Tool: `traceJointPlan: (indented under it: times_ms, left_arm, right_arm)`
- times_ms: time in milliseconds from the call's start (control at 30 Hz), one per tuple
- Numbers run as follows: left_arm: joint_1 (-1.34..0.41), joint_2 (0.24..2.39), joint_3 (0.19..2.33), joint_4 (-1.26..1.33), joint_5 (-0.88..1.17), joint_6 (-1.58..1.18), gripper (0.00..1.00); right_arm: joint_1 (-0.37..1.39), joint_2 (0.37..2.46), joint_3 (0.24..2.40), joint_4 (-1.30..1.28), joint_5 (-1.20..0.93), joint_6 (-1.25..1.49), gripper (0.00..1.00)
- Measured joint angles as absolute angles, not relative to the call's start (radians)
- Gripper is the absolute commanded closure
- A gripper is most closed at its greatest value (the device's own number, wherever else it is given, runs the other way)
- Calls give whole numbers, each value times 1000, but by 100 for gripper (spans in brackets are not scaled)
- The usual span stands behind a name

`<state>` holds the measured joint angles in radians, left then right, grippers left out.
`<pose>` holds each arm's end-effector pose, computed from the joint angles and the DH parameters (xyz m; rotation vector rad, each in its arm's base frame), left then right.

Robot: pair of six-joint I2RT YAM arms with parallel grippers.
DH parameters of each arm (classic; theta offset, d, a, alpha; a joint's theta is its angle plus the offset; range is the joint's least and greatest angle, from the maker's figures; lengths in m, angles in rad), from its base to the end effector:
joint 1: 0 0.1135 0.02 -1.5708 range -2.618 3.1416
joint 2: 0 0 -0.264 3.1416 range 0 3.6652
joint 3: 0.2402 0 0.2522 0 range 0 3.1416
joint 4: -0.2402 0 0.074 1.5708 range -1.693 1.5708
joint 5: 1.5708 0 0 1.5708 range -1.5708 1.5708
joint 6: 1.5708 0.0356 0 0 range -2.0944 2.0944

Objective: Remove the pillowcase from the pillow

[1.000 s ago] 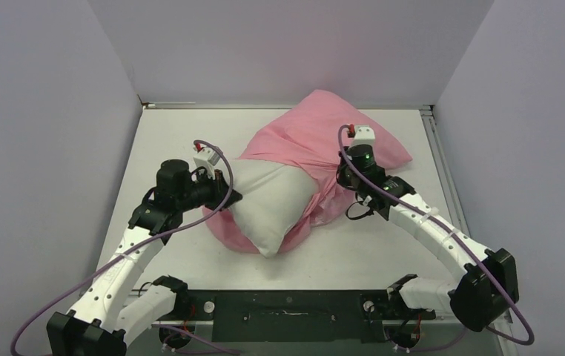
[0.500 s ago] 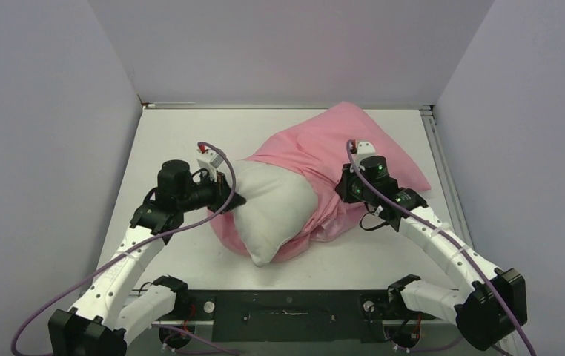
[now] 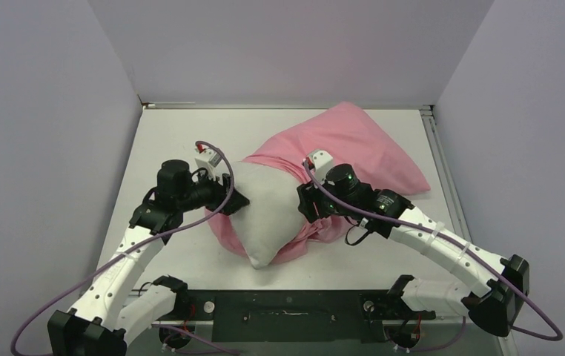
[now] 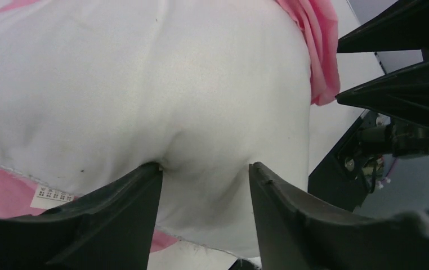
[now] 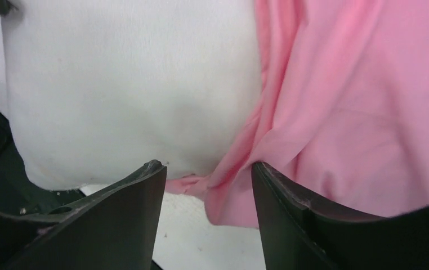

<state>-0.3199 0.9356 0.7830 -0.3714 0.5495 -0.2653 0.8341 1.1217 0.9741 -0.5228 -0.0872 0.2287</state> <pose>0.1887 -0.0821 0.2959 0.4018 2.1058 -0.9233 0.1605 0.1815 0.3066 -0.7397 2.2042 0.6567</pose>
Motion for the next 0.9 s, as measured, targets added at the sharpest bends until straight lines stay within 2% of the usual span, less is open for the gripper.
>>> traceJointPlan:
  times_ms: [67,233,333,500,667,733,800,867,900]
  left_arm:
    - [-320,923,795,-389,516,-279,32]
    - [-319,915,877,-440,368,-312,8]
    - [-313,925,915,-460,234,-361,3]
    - [-289,995,923,-456,92,-463,3]
    - [-286,1127,921,-389,101,-561,3]
    - [-286,1166,914,-342,126,-597,8]
    - [-286,1192,894,-286,154,-630,21]
    - [-284,1210,862,-224,185,-660,41]
    - [-282,1220,841,-192,204,-673,57]
  right_arm:
    - [834,1144,1032,-537,-51,205,25]
    - [834,1214,1152,-543,23,144,7]
    - [834,1248,1185,-532,51,121,1]
    - [834,1311,1234,-519,82,90,8]
    - [834,1409,1323,-500,107,64,10]
    - [834,1448,1351,-487,113,57,10]
    - [834,1479,1373,-477,116,52,10]
    - [833,1510,1396,-471,117,44,10]
    - [833,1531,1415,-469,117,39,10]
